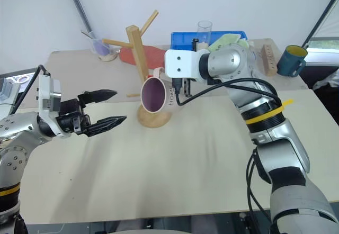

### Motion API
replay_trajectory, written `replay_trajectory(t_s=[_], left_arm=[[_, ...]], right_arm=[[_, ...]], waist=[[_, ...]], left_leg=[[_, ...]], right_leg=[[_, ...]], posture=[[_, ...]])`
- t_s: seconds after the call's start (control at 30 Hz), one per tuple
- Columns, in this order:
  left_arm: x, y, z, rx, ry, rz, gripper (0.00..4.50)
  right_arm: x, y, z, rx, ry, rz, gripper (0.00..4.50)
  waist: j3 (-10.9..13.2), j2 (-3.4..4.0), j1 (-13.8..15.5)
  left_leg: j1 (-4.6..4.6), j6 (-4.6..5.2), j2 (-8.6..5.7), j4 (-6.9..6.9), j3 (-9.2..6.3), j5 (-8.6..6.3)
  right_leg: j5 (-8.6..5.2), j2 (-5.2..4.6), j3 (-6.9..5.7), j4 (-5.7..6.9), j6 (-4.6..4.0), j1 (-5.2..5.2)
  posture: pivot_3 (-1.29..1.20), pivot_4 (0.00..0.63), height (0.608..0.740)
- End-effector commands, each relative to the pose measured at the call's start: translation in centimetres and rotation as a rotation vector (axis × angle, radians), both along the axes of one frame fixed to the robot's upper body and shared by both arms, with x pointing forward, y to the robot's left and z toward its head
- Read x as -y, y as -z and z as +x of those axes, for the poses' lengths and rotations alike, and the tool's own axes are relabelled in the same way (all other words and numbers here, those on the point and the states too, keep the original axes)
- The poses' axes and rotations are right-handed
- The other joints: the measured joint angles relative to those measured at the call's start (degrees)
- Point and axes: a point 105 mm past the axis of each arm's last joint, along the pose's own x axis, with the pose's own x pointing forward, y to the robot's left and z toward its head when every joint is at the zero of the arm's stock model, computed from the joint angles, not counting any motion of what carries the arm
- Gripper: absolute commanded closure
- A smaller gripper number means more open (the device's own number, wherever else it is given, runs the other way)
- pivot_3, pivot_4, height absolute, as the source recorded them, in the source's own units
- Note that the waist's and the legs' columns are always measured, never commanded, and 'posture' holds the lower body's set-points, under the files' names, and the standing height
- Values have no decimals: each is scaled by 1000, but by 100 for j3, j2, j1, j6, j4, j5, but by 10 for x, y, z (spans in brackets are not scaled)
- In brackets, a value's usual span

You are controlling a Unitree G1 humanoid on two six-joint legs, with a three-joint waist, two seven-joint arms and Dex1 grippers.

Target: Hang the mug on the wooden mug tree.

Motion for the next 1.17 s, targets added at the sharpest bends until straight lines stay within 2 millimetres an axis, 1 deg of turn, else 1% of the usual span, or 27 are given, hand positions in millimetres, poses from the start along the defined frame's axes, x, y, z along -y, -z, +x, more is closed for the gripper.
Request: replay_trajectory(t_s=[0.03,0.13,0.2,0.3,0.33,0.47,0.57,0.63,0.7,0.77,0.83,0.97,1.07,1.17], left_arm=[[5,-15,-1,39,18,-44,0],[5,-20,1,35,13,-84,0],[3,-20,1,29,9,-89,0],[0,-17,1,24,4,-87,0],[0,-16,1,24,3,-87,0],[-6,-11,3,25,-22,-70,0],[-12,-7,7,33,-69,-28,0],[-17,1,12,7,-114,37,0],[-27,8,19,-6,-181,96,0],[-38,12,27,16,-265,148,0],[-51,20,30,32,-334,217,0],[-67,22,24,36,-334,246,0],[-75,21,26,24,-351,243,0],[-75,17,26,45,-326,240,0]], right_arm=[[-7,-18,-2,71,-32,2,4464],[-9,-19,-3,81,-44,-1,4464],[-10,-19,-4,84,-54,-2,3697],[-10,-18,-7,83,-66,-5,2746],[-9,-20,-8,90,-68,-2,2358],[0,-28,-16,86,-81,16,1019],[12,-36,-27,59,-99,51,1019],[24,-39,-35,29,-97,78,1019],[39,-44,-44,-23,-84,150,1019],[54,-45,-54,-77,-66,235,1019],[70,-40,-64,-140,-39,318,1019],[97,-29,-87,-228,12,410,1019],[103,-31,-96,-255,38,453,1019],[103,-33,-98,-251,48,482,1019]], waist=[[0,0,-2],[0,0,-7],[0,0,-19],[0,1,-38],[0,1,-49],[0,0,-76],[0,0,-70],[0,0,-58],[1,-1,-45],[0,-1,-23],[0,-2,-6],[1,-4,28],[7,-13,29],[8,-14,23]], left_leg=[[0,0,0,0,0,0],[-2,0,0,0,0,0],[0,0,0,1,0,0],[0,0,0,1,-1,0],[0,0,0,1,-1,0],[1,0,0,0,-2,0],[1,0,0,0,-2,0],[1,0,0,0,-2,0],[3,-1,0,1,0,0],[3,-2,0,1,4,-1],[4,-6,0,2,6,-4],[5,-18,0,2,9,-11],[0,-40,0,1,10,-25],[6,-44,0,3,11,-27]], right_leg=[[0,0,0,0,0,1],[0,0,0,0,1,0],[4,0,0,0,7,2],[7,1,0,2,13,2],[7,1,0,2,13,2],[8,1,0,4,13,3],[8,1,0,3,13,4],[7,1,0,2,13,5],[2,-1,0,-1,4,6],[-13,-5,0,-4,-22,8],[-13,-7,0,-5,-23,9],[-14,-10,2,-6,-24,7],[-14,-11,2,-6,-26,-3],[-15,-15,1,-11,-27,-2]], posture=[[0,150,719],[0,150,719],[0,150,719],[0,150,719],[0,150,719],[0,150,719],[0,150,719],[0,150,719],[0,150,719],[0,150,719],[0,150,719],[0,150,719],[0,150,719],[0,150,719]])
